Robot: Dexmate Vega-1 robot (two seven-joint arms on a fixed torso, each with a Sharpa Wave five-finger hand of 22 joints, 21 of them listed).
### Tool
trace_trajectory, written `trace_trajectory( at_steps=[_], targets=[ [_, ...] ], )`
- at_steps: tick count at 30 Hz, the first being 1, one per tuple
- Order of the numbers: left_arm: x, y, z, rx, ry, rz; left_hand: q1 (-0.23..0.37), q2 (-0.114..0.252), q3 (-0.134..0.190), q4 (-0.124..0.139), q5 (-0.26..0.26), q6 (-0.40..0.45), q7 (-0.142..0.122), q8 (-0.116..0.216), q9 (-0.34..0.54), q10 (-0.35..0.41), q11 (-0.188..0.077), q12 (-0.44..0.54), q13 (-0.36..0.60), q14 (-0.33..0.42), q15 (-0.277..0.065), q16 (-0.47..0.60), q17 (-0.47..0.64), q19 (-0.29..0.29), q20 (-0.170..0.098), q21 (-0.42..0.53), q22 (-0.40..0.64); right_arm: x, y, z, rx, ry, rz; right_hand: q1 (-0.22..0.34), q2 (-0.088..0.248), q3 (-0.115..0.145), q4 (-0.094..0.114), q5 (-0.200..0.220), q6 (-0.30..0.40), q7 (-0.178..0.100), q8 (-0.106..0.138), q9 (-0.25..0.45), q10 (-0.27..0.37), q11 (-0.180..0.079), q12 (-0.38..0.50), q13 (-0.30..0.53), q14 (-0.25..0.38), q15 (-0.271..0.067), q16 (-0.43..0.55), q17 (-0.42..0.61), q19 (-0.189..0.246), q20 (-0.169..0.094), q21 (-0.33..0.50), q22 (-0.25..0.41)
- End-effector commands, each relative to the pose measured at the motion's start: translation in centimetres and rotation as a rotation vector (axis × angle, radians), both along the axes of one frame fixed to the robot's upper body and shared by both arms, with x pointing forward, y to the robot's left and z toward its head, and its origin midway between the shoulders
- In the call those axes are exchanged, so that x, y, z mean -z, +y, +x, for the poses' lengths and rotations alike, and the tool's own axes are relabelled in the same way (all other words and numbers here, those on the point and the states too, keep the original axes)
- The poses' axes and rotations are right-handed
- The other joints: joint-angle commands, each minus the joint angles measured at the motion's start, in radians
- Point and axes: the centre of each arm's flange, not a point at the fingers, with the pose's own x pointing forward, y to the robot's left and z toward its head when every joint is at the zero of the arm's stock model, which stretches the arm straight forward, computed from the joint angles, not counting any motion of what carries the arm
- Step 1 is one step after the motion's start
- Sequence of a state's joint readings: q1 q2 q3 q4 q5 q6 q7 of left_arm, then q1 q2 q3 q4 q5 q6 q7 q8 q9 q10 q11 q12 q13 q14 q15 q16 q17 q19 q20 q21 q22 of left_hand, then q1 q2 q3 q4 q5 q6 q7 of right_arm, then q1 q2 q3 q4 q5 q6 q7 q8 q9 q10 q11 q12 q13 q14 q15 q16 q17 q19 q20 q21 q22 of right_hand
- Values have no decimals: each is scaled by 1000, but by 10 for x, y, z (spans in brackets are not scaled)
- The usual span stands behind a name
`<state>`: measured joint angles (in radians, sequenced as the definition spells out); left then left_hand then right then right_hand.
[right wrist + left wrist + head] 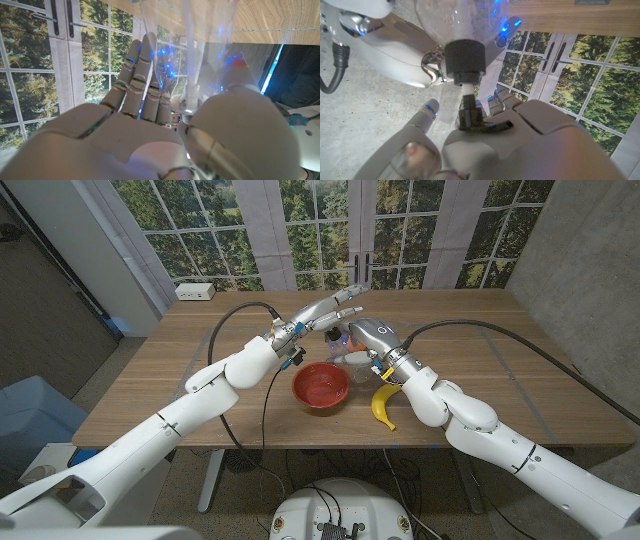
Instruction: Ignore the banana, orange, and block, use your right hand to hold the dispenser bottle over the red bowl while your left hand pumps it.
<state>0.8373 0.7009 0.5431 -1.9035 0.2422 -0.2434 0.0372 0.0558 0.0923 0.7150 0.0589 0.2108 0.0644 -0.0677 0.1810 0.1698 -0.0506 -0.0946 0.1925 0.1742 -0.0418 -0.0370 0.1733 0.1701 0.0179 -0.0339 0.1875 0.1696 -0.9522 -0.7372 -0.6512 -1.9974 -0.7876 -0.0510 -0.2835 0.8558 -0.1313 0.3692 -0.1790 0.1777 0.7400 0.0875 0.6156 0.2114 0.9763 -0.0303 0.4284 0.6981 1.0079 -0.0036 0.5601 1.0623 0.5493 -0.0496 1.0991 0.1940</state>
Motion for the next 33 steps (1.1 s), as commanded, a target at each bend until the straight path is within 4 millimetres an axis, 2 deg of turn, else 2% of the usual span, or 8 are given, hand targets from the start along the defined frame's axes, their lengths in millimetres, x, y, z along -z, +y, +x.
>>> trace_trajectory(
  at_steps=[1, 14, 33],
  targets=[
    [10, -11, 8, 0, 39, 50, -9, 62, 2, 10, -4, -9, -2, -4, 3, -3, -1, -4, 3, -8, -46, 1, 2, -5, -3, -3, 2, -1, 0, 0, -15, 0, -2, 241, 226, 17, 19, 5, 202, -182, 1, 3, 142, -138, -1, 5, 166, -225, -1, -1, -7, -151, 10, 1],
    [17, -21, 14, 60, 109, 69, -13, 62, 2, 16, -4, -24, -3, -8, 3, -5, 0, -4, 3, -11, -45, 1, 2, -9, -5, -3, 2, -3, -1, -1, -14, -21, 15, 244, 225, 17, 18, 5, 206, -180, 1, 3, 148, -139, -1, 10, 174, -225, -1, 7, -8, -151, 17, 0],
    [15, -22, 8, 1, 17, 74, -19, 60, 1, 23, -4, -53, -2, -9, 3, -26, 0, -8, 4, -23, -41, 0, 1, -23, -5, -4, 2, -6, -5, 2, -23, -1, 29, 254, 223, 17, 16, 4, 213, -169, -1, 4, 157, -132, -2, 18, 184, -224, 0, 25, -6, -150, 32, -3]
  ],
)
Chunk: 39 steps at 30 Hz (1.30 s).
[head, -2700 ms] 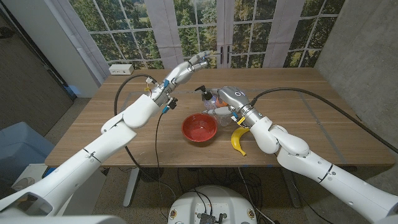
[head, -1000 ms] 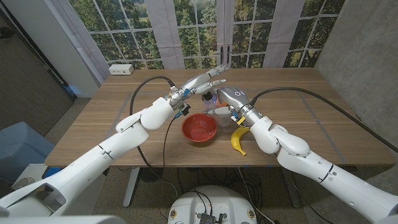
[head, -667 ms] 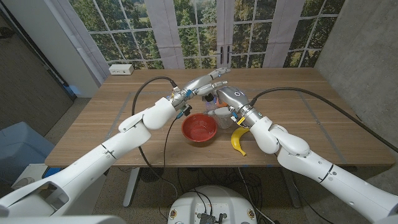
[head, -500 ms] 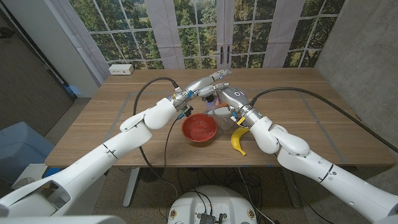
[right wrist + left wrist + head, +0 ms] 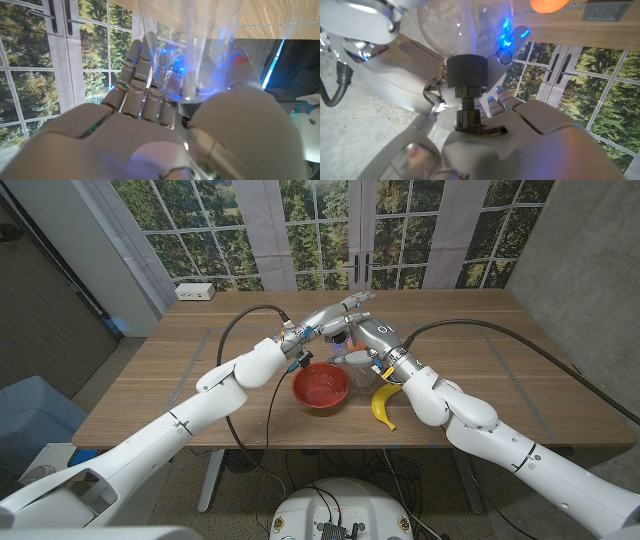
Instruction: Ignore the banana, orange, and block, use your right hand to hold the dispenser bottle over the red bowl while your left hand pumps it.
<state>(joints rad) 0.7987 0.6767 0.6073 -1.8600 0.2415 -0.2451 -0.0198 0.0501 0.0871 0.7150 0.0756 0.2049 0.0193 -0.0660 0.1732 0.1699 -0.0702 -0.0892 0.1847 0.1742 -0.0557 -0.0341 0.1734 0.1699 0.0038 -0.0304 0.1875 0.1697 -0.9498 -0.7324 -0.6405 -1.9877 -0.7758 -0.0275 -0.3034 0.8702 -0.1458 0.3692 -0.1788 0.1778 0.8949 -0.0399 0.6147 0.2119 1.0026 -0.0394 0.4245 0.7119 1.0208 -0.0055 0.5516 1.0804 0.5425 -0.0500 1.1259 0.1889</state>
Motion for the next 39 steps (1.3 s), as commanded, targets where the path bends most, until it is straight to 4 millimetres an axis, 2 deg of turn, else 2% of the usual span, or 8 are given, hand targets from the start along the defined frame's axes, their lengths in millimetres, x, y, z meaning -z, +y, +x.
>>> trace_trajectory(
  at_steps=[1, 29, 34, 39],
  targets=[
    [-2, -1, -3, -29, -43, 8, -13, 65, 1, 6, 2, -9, -4, -1, 3, -6, -5, 0, 4, -9, -44, 0, 2, -9, -9, -4, 2, -1, -3, 1, 5, -1, 12, 241, 237, 17, 15, 4, 58, -41, 0, 3, 134, -122, 1, 3, 170, -223, 6, 6, 1, -149, 6, 2],
    [-37, 33, -45, -85, -305, -160, -13, 52, -2, 0, 1, -7, -7, 4, 3, -6, -6, 4, 4, -7, -45, 2, -1, -10, -8, -1, 2, 3, -3, 0, 19, 8, -12, 246, 236, 16, 18, 2, 60, -42, -7, 4, 136, -120, -7, 9, 174, -222, -5, 15, -7, -148, 21, 0],
    [-39, 33, -48, -56, -312, -176, -12, 47, -4, -5, 0, -5, -9, 5, 2, -4, -7, 5, 4, -5, -45, 2, -2, -8, -6, 0, 1, 3, -3, 0, 17, 14, -14, 246, 236, 15, 18, 2, 61, -44, -8, 4, 137, -122, -9, 10, 174, -222, -7, 17, -7, -149, 24, -1],
    [-35, 31, -42, -54, -277, -153, -11, 44, -5, -9, -1, -4, -10, 6, 2, -2, -8, 6, 4, -1, -46, 3, -3, -5, -4, 1, 1, 3, -3, -2, 12, 5, -14, 246, 236, 15, 19, 2, 61, -45, -9, 4, 135, -122, -10, 13, 175, -222, -9, 18, -8, -149, 26, -1]
  ],
)
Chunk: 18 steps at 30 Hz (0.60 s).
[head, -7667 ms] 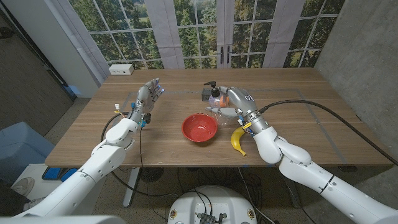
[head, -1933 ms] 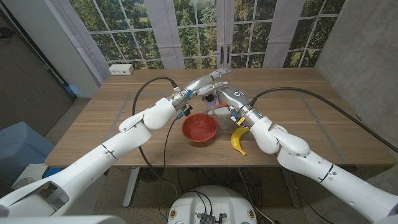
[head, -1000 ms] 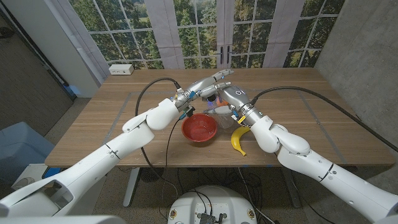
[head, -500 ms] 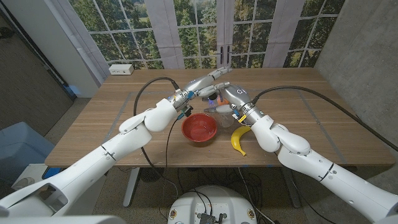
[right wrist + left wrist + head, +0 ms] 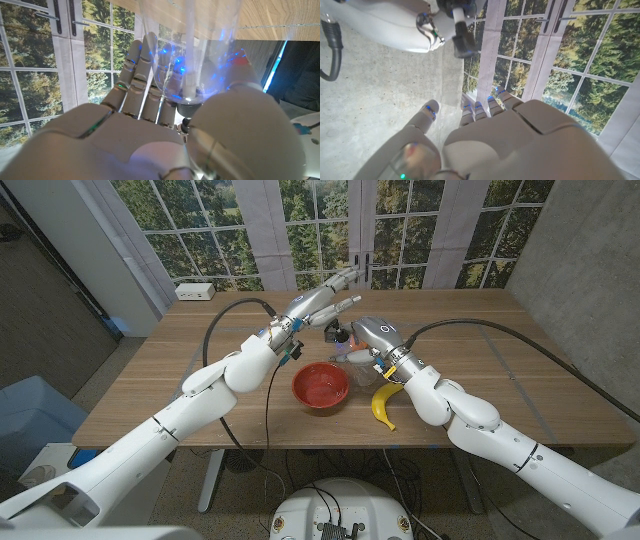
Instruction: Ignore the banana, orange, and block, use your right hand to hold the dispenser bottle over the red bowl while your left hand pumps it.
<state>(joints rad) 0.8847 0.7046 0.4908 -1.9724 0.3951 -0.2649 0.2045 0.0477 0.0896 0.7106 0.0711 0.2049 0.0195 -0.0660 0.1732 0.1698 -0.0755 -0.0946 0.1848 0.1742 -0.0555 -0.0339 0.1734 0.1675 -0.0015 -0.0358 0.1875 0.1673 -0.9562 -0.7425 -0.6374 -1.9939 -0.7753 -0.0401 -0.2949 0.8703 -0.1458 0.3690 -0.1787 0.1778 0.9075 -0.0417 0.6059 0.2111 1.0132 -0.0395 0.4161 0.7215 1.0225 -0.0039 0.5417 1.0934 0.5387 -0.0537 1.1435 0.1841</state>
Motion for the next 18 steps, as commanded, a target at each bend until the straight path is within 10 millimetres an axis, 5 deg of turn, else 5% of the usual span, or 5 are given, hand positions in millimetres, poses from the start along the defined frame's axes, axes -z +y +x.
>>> trace_trajectory(
  at_steps=[1, 18],
  targets=[
    [-1, 2, -1, 14, -4, -15, -8, 41, -1, -5, -1, -4, -10, 6, 2, 2, -2, 6, 4, -1, -47, 3, 0, 0, 1, 1, 4, 1, 1, -3, -3, -7, -8, 246, 235, 15, 19, 2, 49, -44, -1, 5, 125, -122, -2, 3, 174, -224, 1, 7, -5, -145, 9, 4],
    [17, -18, 19, 45, 92, 63, -7, 32, -4, -14, -2, -15, -16, 2, 2, -11, -5, 2, 3, -10, -48, -1, -1, -5, 3, 0, 4, -4, 6, -1, -6, 10, -16, 246, 235, 14, 19, 2, 51, -42, -3, 6, 128, -120, -8, 4, 174, -224, -7, 11, -7, -145, 17, 3]
  ],
)
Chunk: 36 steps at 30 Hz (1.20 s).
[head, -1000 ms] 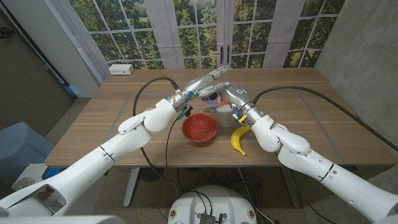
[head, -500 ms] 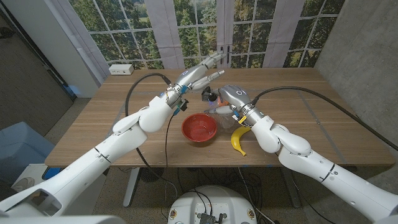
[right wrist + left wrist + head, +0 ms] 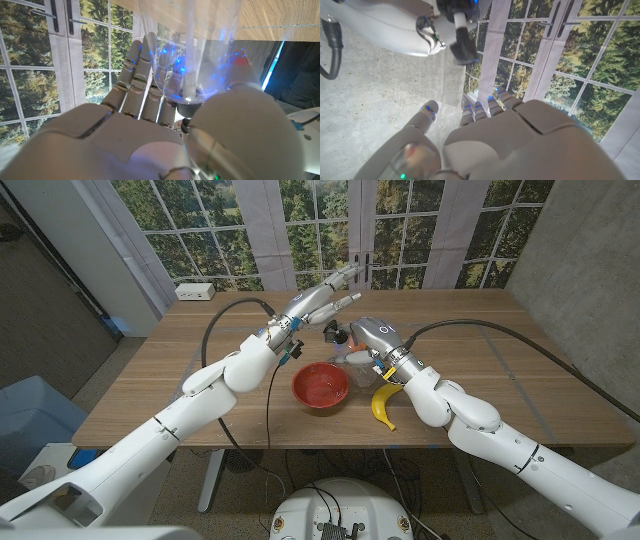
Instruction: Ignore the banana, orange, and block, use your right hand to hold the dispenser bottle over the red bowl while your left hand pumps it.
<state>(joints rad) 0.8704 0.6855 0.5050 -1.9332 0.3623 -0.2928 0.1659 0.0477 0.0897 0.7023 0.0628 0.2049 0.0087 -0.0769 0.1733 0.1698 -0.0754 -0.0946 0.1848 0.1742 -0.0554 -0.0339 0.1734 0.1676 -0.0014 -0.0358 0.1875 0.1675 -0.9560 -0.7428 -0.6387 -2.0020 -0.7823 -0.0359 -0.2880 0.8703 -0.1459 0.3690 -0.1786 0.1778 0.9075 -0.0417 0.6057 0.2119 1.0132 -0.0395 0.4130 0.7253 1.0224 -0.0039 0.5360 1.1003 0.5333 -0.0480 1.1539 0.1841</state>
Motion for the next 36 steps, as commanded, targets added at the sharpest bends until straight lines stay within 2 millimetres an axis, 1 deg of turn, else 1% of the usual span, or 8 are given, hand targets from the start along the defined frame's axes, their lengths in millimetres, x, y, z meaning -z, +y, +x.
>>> trace_trajectory(
  at_steps=[1, 8, 12, 17, 22, 23, 25, 36],
  targets=[
    [12, -14, 11, 19, 53, 53, -7, 32, 4, -7, -2, -5, -5, 2, 2, -12, -5, 1, 3, -11, -48, -1, -1, -7, 3, -1, 3, -4, 3, 2, 2, 20, -12, 247, 236, 14, 19, 2, 52, -40, -3, 5, 130, -118, -5, -1, 174, -224, -3, 3, -2, -150, 7, 2],
    [19, -23, 16, 7, 54, 85, -7, 33, 4, -8, -3, -6, -4, 3, 2, -14, -4, 1, 3, -15, -50, -2, 0, -10, 3, -1, 4, -6, 5, 1, 8, 11, -9, 249, 235, 14, 18, 2, 54, -39, -5, 5, 133, -117, -7, 0, 178, -224, -5, 5, -4, -150, 10, 2],
    [21, -26, 18, 7, 43, 98, -9, 40, 5, -5, -2, -9, -4, 3, 2, -18, -5, 1, 3, -20, -48, -2, 1, -14, 3, -2, 4, -7, 5, 0, 17, 15, -8, 250, 235, 14, 18, 2, 54, -36, -6, 5, 133, -115, -8, 2, 180, -224, -5, 8, -4, -149, 12, 2],
    [23, -29, 21, 15, 67, 114, -14, 45, 5, 1, -2, -30, -4, -3, 3, -32, -6, -2, 4, -34, -50, -3, 3, -27, 2, -5, 4, -7, 5, 0, 17, 7, -3, 254, 231, 14, 15, 3, 59, -31, -6, 5, 138, -109, -7, 4, 186, -224, -1, 17, -3, -150, 15, 1],
    [29, -33, 24, 23, 89, 133, -15, 45, 4, 2, -2, -32, -3, -1, 3, -37, -6, -3, 4, -39, -48, -3, 3, -30, 1, -5, 4, -8, 5, -1, 5, 22, -7, 256, 231, 14, 15, 3, 60, -27, -7, 6, 141, -110, -7, 5, 187, -224, -1, 20, -3, -150, 18, 1],
    [29, -34, 26, 34, 99, 130, -15, 45, 4, 3, -2, -33, -3, -1, 3, -37, -6, -2, 4, -41, -48, -4, 3, -30, 2, -5, 4, -7, 5, -2, 16, -3, -3, 256, 231, 14, 16, 3, 60, -27, -7, 6, 141, -111, -7, 6, 187, -224, -1, 21, -3, -150, 18, 1],
    [31, -35, 26, 38, 103, 133, -15, 45, 4, 3, -2, -35, -4, -1, 3, -37, -6, -2, 4, -42, -48, -4, 3, -31, 2, -5, 4, -8, 5, -1, 8, 17, -3, 256, 230, 14, 16, 3, 60, -28, -8, 6, 140, -111, -8, 7, 187, -224, -2, 22, -2, -150, 19, 1],
    [38, -43, 26, 91, 146, 138, -18, 47, 3, 6, -2, -40, -1, -1, 3, -42, -5, -2, 4, -46, -49, -2, 4, -36, 0, -4, 5, -7, 6, -5, 2, 5, 4, 257, 230, 13, 18, 3, 64, -26, -10, 6, 143, -110, -9, 12, 189, -223, -3, 30, -4, -150, 24, 1]
  ],
)
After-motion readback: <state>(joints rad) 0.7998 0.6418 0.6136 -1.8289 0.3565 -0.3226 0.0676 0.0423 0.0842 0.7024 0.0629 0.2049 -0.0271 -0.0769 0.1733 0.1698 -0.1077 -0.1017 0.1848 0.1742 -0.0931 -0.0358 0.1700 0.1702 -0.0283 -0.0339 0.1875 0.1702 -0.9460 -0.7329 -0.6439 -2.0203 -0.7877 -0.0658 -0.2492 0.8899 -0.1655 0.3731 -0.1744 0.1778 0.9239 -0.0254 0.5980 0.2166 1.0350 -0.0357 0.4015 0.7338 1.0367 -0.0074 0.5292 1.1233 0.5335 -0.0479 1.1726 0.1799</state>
